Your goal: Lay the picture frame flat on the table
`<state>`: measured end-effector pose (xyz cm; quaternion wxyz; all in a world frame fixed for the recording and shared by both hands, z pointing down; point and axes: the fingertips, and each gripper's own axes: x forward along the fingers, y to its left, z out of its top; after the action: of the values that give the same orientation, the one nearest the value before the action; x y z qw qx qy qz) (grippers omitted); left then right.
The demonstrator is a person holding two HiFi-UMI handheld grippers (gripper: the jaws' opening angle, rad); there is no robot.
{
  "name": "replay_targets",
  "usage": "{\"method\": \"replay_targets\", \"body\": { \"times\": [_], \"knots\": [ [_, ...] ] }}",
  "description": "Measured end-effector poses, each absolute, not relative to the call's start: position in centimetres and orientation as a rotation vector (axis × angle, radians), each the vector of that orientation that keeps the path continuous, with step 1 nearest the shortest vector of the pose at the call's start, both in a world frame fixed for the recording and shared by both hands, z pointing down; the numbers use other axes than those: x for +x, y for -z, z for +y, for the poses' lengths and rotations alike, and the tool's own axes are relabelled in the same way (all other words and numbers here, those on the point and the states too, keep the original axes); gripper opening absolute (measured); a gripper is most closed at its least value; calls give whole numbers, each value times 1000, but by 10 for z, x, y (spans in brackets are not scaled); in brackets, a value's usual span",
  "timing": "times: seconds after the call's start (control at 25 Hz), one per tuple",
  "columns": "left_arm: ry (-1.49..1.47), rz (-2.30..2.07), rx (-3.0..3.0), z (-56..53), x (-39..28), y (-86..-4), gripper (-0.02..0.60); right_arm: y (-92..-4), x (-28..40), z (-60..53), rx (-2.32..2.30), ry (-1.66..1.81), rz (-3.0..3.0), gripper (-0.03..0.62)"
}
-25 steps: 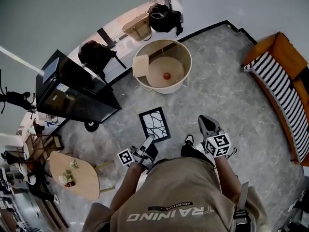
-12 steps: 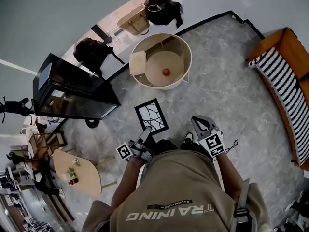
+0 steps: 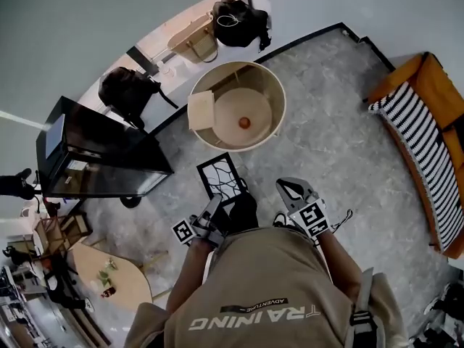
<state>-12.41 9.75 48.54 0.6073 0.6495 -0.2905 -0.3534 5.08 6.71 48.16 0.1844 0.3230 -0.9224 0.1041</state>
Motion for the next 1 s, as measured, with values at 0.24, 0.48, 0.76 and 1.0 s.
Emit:
{"method": "replay_targets", "body": {
  "times": [0.24,0.48,0.76,1.0],
  "knots": [
    [795,-612,1533,4,-153,-484,49,-465,27,-23,1034,-369,-2575,9],
    [773,-567,1543,-73,-192,-486,49,-455,-10,-104,1148,-462,-2548,9],
    [749,-536,1468,-118,-212,-509,49,-466,-34,-144,1171,-480,-2485,9],
    [668,-532,1398,-131,-208,-552,49,-496,-40,-151,1120,-537,-2449,9]
  ]
}}
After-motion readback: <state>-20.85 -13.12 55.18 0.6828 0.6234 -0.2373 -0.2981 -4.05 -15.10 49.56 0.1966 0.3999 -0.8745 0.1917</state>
